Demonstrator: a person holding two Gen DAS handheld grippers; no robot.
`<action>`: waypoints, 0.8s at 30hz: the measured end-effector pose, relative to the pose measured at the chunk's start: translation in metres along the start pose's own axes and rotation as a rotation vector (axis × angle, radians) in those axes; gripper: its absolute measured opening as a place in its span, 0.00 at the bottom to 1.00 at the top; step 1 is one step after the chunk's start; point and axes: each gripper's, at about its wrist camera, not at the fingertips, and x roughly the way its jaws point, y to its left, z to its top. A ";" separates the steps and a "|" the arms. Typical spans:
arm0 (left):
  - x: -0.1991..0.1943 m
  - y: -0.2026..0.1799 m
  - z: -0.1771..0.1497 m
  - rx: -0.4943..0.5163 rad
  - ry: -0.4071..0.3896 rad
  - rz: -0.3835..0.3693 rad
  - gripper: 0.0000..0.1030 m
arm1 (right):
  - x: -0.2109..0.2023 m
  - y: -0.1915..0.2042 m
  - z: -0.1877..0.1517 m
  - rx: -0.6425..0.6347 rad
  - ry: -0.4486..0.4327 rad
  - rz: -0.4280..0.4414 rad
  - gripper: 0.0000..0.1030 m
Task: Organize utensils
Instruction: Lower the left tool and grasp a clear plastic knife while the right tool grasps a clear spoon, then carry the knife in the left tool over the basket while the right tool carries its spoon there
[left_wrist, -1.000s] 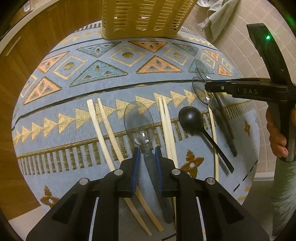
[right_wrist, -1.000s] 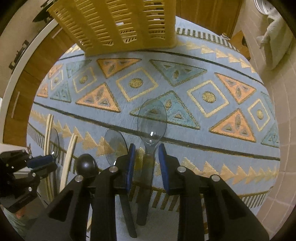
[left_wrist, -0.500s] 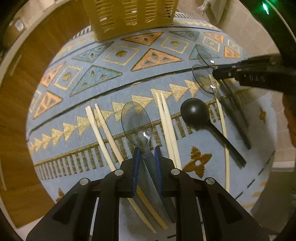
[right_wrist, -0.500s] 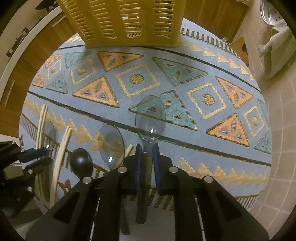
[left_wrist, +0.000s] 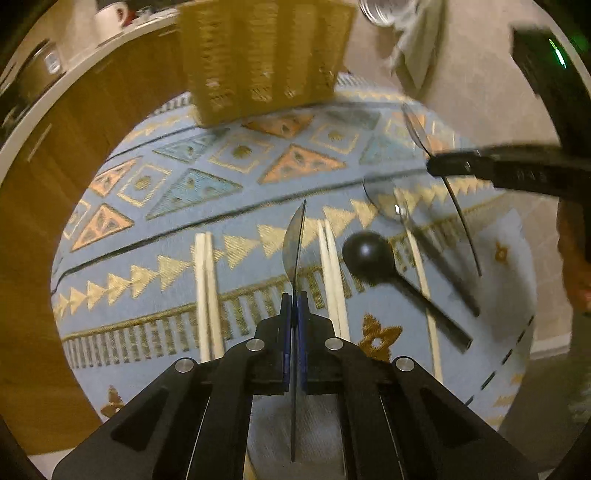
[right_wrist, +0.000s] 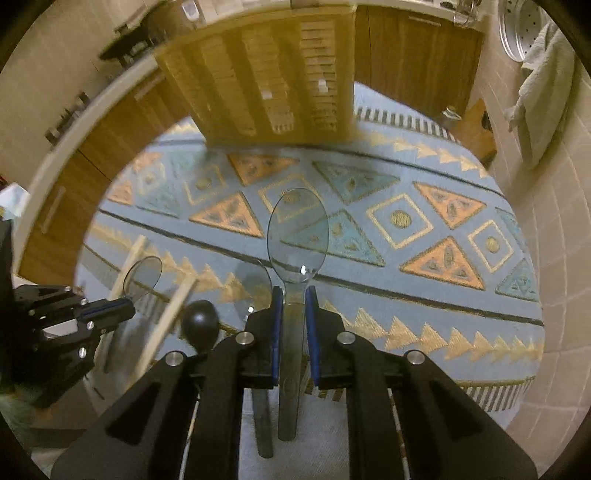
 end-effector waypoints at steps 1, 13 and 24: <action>-0.005 0.005 0.003 -0.022 -0.030 -0.029 0.01 | -0.005 -0.003 0.000 0.005 -0.017 0.005 0.10; -0.095 0.041 0.056 -0.141 -0.512 -0.180 0.01 | -0.084 0.009 0.029 -0.013 -0.338 0.090 0.10; -0.131 0.047 0.143 -0.135 -0.948 -0.166 0.01 | -0.128 0.037 0.101 -0.043 -0.744 -0.033 0.10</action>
